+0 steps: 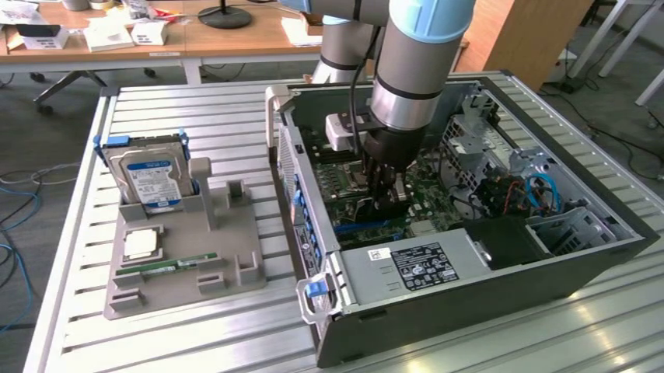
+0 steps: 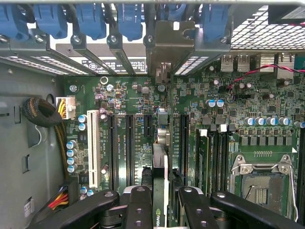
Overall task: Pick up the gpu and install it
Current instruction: 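Insert the gpu into the slot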
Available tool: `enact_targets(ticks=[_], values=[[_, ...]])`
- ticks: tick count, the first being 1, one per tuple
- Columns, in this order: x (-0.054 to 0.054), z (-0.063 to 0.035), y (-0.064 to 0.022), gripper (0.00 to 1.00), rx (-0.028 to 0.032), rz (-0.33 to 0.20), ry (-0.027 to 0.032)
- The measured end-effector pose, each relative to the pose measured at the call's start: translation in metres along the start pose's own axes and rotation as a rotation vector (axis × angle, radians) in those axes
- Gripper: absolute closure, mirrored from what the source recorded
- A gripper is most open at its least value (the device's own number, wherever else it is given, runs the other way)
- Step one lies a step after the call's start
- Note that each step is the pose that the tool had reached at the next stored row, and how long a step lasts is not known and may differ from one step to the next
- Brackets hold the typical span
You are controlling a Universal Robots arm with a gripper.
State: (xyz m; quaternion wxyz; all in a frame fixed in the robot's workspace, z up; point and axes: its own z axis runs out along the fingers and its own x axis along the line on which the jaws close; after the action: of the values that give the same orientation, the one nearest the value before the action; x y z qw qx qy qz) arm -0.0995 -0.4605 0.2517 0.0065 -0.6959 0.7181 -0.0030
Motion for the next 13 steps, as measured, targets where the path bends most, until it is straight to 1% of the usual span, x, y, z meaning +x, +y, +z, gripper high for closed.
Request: enact_targets(ticks=[13], values=[[0.0, 0.0, 0.0, 0.74, 0.0003, 0.0, 0.0]])
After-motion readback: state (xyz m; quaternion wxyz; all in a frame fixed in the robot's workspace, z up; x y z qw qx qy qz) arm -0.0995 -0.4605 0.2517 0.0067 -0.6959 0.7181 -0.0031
